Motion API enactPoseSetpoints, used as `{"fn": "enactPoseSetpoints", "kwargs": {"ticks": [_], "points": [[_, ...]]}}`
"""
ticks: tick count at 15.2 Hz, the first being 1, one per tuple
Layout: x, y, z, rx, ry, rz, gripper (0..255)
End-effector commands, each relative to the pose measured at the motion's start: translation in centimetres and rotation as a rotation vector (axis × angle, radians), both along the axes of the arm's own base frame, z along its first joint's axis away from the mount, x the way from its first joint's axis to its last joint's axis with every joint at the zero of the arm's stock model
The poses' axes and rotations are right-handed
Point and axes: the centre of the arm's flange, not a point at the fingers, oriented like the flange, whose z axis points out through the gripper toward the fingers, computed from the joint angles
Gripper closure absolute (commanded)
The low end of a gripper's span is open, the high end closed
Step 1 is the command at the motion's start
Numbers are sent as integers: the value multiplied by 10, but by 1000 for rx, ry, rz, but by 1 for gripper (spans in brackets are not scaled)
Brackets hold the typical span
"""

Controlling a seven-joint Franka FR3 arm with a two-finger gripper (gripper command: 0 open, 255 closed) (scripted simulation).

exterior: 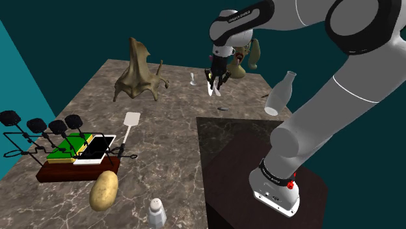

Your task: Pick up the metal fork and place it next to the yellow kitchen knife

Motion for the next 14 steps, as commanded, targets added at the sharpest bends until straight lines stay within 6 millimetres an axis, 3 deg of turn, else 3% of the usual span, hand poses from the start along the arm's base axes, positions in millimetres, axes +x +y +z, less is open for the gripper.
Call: {"fn": "enactPoseSetpoints", "kwargs": {"ticks": [1,5,14], "points": [[-3,-29,4,0,0,1,255],[-6,-86,4,0,0,1,255],[-6,-86,-43,0,0,1,255]]}}
